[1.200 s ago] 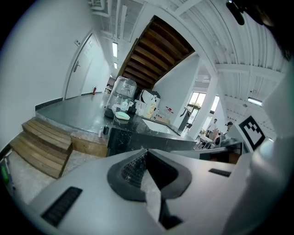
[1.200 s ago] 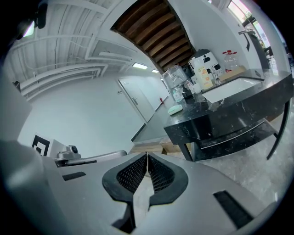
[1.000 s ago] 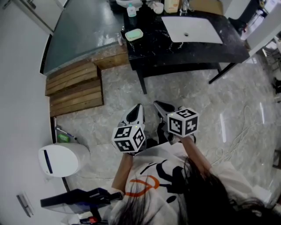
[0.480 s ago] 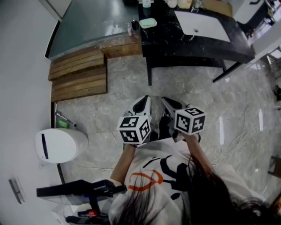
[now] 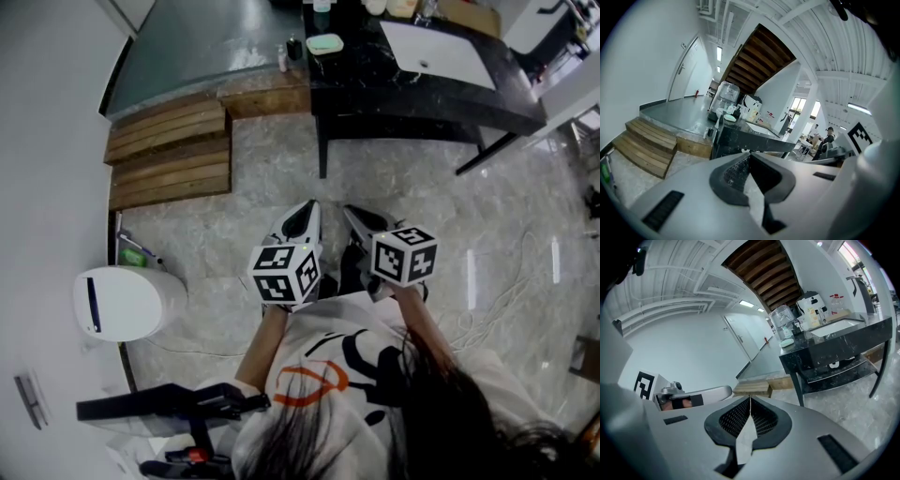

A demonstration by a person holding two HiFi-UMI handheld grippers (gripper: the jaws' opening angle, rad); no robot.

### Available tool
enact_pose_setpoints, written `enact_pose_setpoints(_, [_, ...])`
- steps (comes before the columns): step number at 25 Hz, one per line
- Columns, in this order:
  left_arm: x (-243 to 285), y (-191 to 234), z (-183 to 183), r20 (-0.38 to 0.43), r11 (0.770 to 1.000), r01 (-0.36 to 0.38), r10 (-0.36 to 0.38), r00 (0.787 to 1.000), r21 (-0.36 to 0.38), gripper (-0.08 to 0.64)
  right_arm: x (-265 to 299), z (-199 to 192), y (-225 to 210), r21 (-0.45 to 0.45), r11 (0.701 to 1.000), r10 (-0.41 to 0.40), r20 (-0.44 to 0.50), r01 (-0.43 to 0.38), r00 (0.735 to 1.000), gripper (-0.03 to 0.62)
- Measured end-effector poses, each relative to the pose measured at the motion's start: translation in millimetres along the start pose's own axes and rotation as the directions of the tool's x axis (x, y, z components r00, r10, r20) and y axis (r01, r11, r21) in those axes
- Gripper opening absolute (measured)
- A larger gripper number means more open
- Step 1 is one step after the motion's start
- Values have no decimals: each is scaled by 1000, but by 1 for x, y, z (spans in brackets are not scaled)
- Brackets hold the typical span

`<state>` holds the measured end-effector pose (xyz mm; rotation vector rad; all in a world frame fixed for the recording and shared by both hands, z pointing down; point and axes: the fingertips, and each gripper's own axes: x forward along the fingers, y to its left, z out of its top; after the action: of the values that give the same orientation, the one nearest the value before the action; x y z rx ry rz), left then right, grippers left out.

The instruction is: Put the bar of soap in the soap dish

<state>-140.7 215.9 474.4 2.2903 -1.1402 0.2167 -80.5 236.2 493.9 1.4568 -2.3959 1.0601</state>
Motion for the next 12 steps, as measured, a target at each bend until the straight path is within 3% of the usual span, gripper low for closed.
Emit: enact_pose_setpoints(12, [3, 4, 5, -1, 1000, 6, -6, 1000, -2, 2, 4, 3, -1, -3, 1000, -13, -4, 13, 1000, 17])
